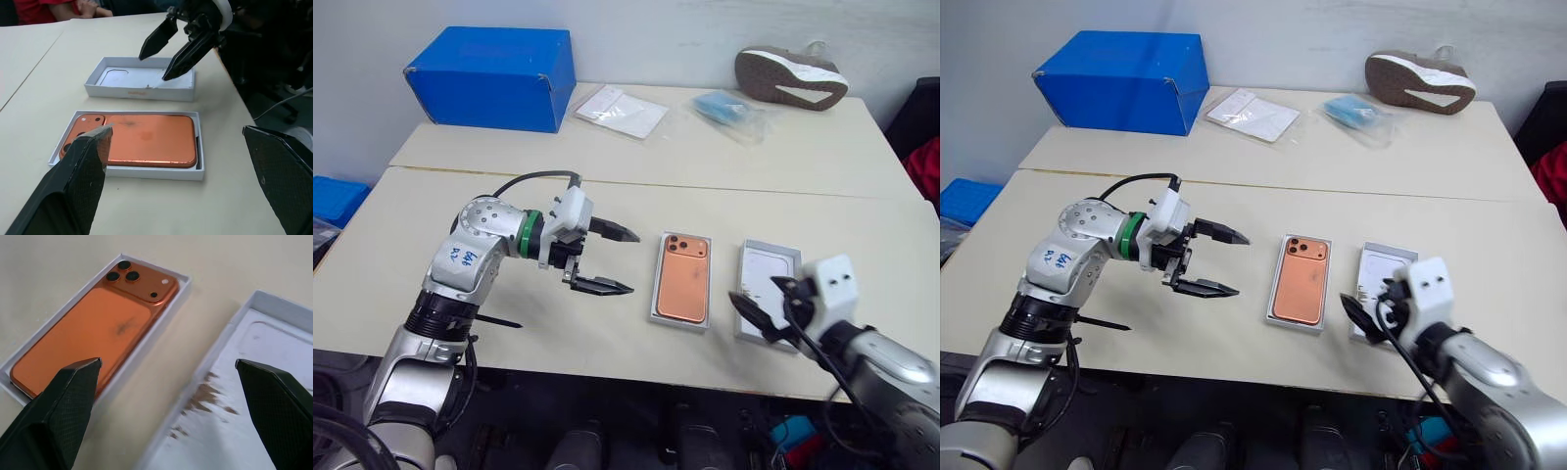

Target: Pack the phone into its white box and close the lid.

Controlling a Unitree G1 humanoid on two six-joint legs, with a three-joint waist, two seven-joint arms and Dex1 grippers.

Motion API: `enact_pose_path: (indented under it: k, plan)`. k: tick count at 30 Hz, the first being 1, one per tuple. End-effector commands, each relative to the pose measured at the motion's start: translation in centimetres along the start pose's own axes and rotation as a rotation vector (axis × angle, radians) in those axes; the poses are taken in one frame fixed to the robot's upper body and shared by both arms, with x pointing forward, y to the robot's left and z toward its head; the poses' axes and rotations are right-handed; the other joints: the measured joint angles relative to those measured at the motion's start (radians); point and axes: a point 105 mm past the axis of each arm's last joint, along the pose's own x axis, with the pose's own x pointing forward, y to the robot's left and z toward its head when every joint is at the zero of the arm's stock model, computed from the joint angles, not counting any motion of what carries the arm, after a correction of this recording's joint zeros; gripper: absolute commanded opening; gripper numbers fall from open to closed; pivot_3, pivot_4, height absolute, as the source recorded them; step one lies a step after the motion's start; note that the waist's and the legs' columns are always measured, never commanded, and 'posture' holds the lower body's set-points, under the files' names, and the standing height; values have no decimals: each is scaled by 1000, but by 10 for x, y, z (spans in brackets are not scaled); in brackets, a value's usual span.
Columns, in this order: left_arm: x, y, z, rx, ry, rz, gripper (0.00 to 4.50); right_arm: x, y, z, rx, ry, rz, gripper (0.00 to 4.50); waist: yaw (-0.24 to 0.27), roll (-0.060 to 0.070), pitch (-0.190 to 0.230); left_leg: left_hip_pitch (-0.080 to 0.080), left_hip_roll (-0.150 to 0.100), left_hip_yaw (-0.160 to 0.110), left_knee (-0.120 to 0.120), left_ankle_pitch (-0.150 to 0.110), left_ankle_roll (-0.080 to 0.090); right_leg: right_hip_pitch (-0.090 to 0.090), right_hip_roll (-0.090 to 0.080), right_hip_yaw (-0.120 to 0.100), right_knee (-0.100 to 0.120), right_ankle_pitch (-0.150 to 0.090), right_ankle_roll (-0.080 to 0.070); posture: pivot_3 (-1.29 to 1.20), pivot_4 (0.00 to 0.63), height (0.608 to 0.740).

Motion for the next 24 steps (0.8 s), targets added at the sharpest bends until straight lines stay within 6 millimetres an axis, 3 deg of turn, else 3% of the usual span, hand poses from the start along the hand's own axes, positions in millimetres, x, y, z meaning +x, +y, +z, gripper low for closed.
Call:
enact_pose_path:
  k: [1,6,7,11,17,20,24]
  plan:
    - [-2,0,5,46,3,20,4465,10,-7,-2,39,30,-111,4500,2,0,0,0,0,0,0,0,0,0,0,0,0,0,0,0,150,740]
    - [0,-4,3,51,25,10,4465,26,-8,-6,92,49,-186,4500,-1,0,0,0,-1,-1,0,0,1,0,0,-1,0,0,0,0,150,740]
    - [1,-5,3,52,27,8,4491,28,-8,-7,106,49,-197,4312,-2,0,0,0,-1,0,0,0,1,0,0,-1,0,0,0,0,150,740]
    - [2,-5,5,52,27,9,4500,35,0,-11,130,57,-197,3227,-3,0,0,0,-1,0,0,0,1,0,1,-1,0,0,0,0,150,740]
    - [3,-6,4,49,32,8,4500,38,-1,-13,120,54,-235,935,-4,1,0,0,-1,0,0,0,1,0,1,-1,1,0,0,0,150,740]
    - [2,-7,2,37,37,7,4500,36,-7,-10,100,40,-275,26,-4,1,0,0,-1,0,0,0,1,0,1,-1,1,0,0,0,150,740]
    - [-2,-7,-6,13,57,20,4500,31,-5,-3,79,16,-249,26,-5,1,0,0,-1,0,0,0,1,0,1,-1,1,0,0,0,150,740]
